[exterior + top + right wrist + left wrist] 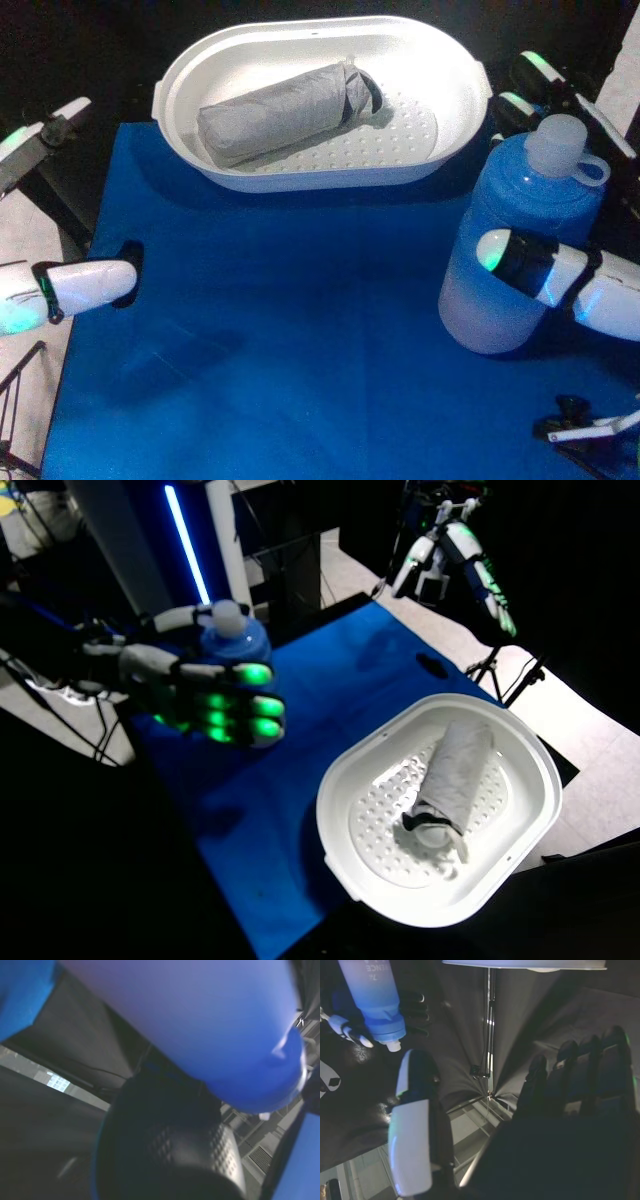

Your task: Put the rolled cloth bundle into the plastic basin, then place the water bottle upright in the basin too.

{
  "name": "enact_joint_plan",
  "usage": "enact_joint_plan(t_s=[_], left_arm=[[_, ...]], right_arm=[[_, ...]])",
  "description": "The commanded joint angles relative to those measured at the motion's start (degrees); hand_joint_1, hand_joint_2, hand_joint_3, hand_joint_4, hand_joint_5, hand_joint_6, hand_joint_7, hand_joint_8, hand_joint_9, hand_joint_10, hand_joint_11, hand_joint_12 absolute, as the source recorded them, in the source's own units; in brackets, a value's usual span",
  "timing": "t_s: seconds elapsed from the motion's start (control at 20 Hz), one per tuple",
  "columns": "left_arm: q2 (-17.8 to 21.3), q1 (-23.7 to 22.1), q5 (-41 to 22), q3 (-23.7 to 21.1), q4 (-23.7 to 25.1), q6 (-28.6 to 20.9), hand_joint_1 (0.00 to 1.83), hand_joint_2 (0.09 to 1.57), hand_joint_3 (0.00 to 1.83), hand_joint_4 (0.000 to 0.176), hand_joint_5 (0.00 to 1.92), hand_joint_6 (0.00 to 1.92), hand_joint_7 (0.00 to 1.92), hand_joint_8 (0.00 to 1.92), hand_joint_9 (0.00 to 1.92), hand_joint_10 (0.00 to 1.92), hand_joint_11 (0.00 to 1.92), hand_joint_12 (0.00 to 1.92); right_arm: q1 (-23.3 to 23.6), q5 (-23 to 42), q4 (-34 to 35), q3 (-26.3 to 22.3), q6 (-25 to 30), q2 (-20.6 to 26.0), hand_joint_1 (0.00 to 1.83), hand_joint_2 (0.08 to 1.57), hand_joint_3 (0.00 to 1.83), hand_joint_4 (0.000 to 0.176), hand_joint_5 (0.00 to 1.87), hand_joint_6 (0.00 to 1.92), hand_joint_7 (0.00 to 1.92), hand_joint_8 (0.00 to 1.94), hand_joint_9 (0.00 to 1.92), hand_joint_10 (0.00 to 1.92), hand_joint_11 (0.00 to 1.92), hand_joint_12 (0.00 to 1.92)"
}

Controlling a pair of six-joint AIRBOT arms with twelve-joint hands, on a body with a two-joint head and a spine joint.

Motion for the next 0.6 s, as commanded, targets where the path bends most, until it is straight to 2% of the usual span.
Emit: enact_joint_plan(t_s=[0.0, 0.05, 0.1, 0.15, 0.2, 0.25, 0.3, 0.35, 0.4, 0.45, 0.5, 0.55], left_arm=[[-0.2, -0.2, -7.1, 0.3, 0.2, -0.7, 0.66, 0.87, 0.00, 0.163, 0.12, 0.01, 0.11, 0.01, 0.06, 0.01, 0.04, 0.04], [-0.3, -0.2, -7.0, 0.4, 0.2, -0.7, 0.67, 0.87, 0.00, 0.150, 0.12, 0.00, 0.11, 0.01, 0.06, 0.01, 0.04, 0.04], [-0.4, -0.2, -7.0, 0.4, 0.2, -0.8, 0.66, 0.87, 0.00, 0.148, 0.12, 0.00, 0.11, 0.01, 0.06, 0.01, 0.04, 0.05], [-0.5, -0.2, -7.0, 0.4, 0.2, -0.9, 0.65, 0.88, 0.00, 0.144, 0.12, 0.00, 0.10, 0.00, 0.07, 0.00, 0.04, 0.05], [-0.6, -0.2, -6.9, 0.5, 0.2, -0.9, 0.65, 0.87, 0.00, 0.144, 0.12, 0.00, 0.11, 0.00, 0.07, 0.00, 0.05, 0.05], [-0.6, -0.2, -7.0, 0.5, 0.1, -1.0, 0.64, 0.87, 0.00, 0.147, 0.11, 0.00, 0.11, 0.00, 0.07, 0.00, 0.04, 0.05], [-0.6, -0.2, -7.0, 0.4, 0.1, -1.1, 0.64, 0.87, 0.00, 0.152, 0.12, 0.00, 0.11, 0.00, 0.07, 0.00, 0.02, 0.05], [-0.6, -0.1, -7.1, 0.4, 0.0, -1.1, 0.64, 0.87, 0.00, 0.152, 0.12, 0.00, 0.10, 0.00, 0.07, 0.00, 0.03, 0.05], [-0.6, -0.1, -7.1, 0.4, 0.0, -1.2, 0.63, 0.88, 0.00, 0.150, 0.11, 0.00, 0.10, 0.00, 0.07, 0.00, 0.02, 0.05], [-0.7, 0.0, -7.1, 0.4, 0.0, -1.2, 0.62, 0.87, 0.00, 0.151, 0.11, 0.00, 0.10, 0.00, 0.08, 0.00, 0.03, 0.06], [-0.7, 0.0, -7.2, 0.4, 0.0, -1.3, 0.64, 0.87, 0.00, 0.158, 0.11, 0.00, 0.10, 0.00, 0.08, 0.00, 0.03, 0.06], [-0.8, 0.0, -7.2, 0.3, 0.0, -1.3, 0.63, 0.87, 0.00, 0.155, 0.11, 0.00, 0.10, 0.00, 0.08, 0.00, 0.03, 0.07]], right_arm=[[0.8, 6.3, -2.4, 0.2, 1.1, -0.2, 0.84, 0.99, 0.00, 0.176, 0.11, 0.00, 0.24, 0.00, 0.20, 0.01, 0.00, 0.84], [0.9, 6.1, -2.5, 0.3, 1.3, -0.3, 0.86, 1.00, 0.00, 0.176, 0.13, 0.00, 0.28, 0.01, 0.24, 0.01, 0.01, 0.89], [0.9, 5.9, -2.5, 0.5, 1.4, -0.4, 0.89, 1.01, 0.00, 0.176, 0.15, 0.01, 0.30, 0.01, 0.26, 0.02, 0.04, 0.90], [0.9, 5.8, -2.5, 0.6, 1.6, -0.4, 0.93, 1.05, 0.00, 0.176, 0.22, 0.00, 0.38, 0.00, 0.36, 0.00, 0.19, 0.77], [0.9, 5.6, -2.5, 0.7, 1.8, -0.4, 1.00, 1.07, 0.00, 0.137, 0.31, 0.00, 0.45, 0.00, 0.46, 0.01, 0.31, 0.69], [0.9, 5.6, -2.5, 0.8, 2.0, -0.4, 1.03, 1.09, 0.00, 0.088, 0.40, 0.00, 0.52, 0.00, 0.54, 0.01, 0.38, 0.65], [0.9, 5.6, -2.5, 0.9, 2.2, -0.4, 1.06, 1.10, 0.00, 0.024, 0.52, 0.01, 0.60, 0.02, 0.63, 0.03, 0.43, 0.66], [0.9, 5.6, -2.5, 0.9, 2.3, -0.4, 1.06, 1.10, 0.00, 0.000, 0.62, 0.01, 0.68, 0.02, 0.70, 0.04, 0.46, 0.73], [0.9, 5.6, -2.5, 1.0, 2.3, -0.3, 1.11, 1.10, 0.00, 0.000, 0.76, 0.01, 0.81, 0.04, 0.83, 0.09, 0.50, 0.97], [0.9, 5.5, -2.5, 1.0, 2.3, -0.3, 1.17, 1.18, 0.00, 0.000, 0.81, 0.86, 0.85, 1.05, 0.92, 0.17, 0.61, 1.07], [0.9, 5.5, -2.5, 1.0, 2.3, -0.1, 1.15, 1.23, 0.00, 0.010, 0.78, 1.21, 0.75, 1.42, 0.71, 0.94, 0.68, 1.30], [0.9, 5.5, -2.5, 1.1, 2.3, 0.0, 1.16, 1.23, 0.00, 0.000, 0.78, 1.20, 0.75, 1.45, 0.70, 1.10, 0.72, 1.37]])
